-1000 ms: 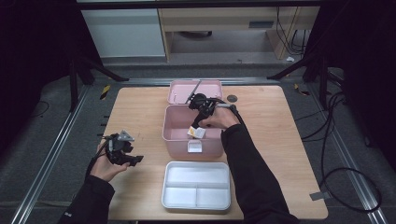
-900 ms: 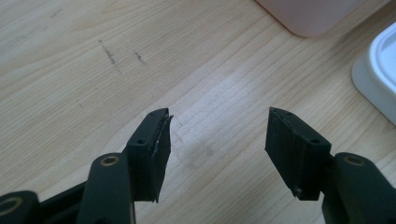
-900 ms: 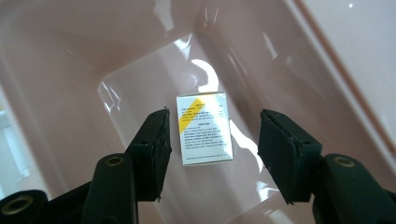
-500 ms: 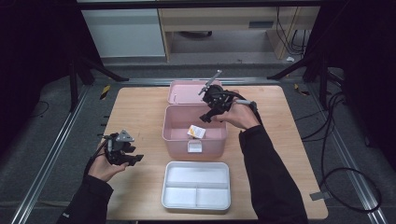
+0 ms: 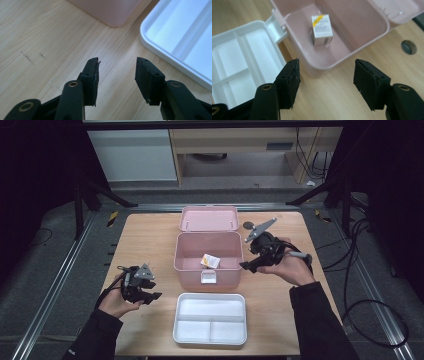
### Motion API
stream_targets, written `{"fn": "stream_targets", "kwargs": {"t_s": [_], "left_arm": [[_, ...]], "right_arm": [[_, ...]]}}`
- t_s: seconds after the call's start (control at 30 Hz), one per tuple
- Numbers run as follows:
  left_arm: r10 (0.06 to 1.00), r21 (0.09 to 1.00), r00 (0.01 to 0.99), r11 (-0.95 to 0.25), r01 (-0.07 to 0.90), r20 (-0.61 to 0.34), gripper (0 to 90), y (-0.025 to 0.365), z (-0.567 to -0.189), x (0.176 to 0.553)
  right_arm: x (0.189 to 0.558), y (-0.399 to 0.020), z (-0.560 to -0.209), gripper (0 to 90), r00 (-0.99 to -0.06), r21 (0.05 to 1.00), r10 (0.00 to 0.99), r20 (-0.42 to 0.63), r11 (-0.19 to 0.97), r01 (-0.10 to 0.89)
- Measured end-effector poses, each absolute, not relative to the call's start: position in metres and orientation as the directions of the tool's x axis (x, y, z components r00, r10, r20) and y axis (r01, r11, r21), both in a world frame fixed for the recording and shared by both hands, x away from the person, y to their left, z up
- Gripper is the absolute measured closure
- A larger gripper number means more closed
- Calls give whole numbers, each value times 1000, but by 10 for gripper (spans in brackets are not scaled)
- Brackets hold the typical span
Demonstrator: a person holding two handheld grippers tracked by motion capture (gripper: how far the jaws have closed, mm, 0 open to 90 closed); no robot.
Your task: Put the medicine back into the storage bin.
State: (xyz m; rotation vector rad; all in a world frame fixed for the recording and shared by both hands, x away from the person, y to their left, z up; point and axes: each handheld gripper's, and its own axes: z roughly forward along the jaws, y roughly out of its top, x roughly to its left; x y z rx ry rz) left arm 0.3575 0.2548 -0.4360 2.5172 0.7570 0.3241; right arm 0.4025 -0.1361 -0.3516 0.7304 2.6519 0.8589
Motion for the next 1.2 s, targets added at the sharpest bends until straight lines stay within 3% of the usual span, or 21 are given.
{"fn": "stream_targets", "kwargs": {"t_s": [0.63, 1.2], "left_arm": [[415, 492, 907, -805, 330, 71, 612, 216, -436, 342], [290, 437, 956, -866, 244, 41, 627, 188, -449, 332]], "right_arm": [[357, -146, -426, 427, -882, 546, 471, -34, 747, 378], [340, -132, -456, 521, -913, 505, 404, -55, 800, 324]]}}
